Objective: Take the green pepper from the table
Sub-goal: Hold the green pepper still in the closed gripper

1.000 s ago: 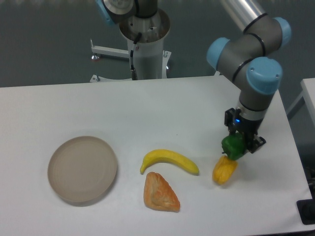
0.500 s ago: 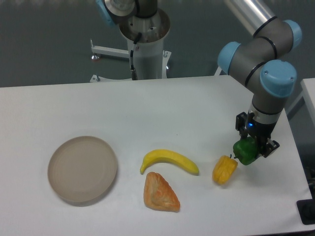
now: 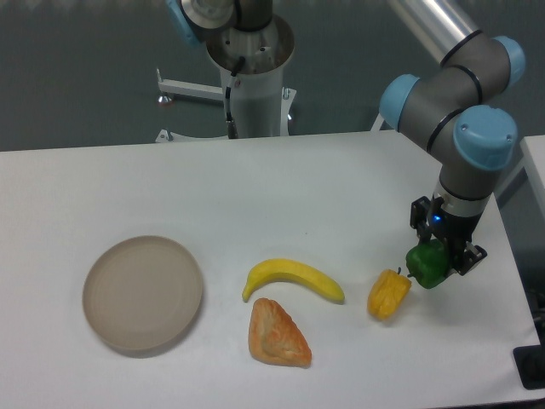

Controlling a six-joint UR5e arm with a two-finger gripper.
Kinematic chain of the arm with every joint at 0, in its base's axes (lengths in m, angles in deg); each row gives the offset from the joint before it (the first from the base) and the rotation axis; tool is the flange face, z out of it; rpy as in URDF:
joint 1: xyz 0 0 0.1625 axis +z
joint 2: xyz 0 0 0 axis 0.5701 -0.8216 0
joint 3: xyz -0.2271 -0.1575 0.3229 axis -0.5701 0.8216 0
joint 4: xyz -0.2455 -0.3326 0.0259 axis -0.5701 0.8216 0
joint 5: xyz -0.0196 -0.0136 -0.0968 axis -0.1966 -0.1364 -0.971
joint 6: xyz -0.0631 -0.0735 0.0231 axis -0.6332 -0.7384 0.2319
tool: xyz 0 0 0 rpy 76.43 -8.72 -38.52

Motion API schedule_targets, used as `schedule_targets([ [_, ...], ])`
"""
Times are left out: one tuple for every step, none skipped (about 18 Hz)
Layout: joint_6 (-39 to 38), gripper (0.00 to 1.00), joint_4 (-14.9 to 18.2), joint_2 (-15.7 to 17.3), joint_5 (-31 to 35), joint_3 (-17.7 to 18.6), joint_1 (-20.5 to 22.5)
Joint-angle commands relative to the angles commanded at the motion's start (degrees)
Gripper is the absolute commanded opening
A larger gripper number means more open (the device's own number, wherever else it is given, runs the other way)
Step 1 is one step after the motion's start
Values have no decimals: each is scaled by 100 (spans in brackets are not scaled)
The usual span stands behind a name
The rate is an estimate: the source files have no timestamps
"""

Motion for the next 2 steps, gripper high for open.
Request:
schedule_targets([
  [0,49,0,0,0,0,0],
  [0,49,0,-9,0,0,0],
])
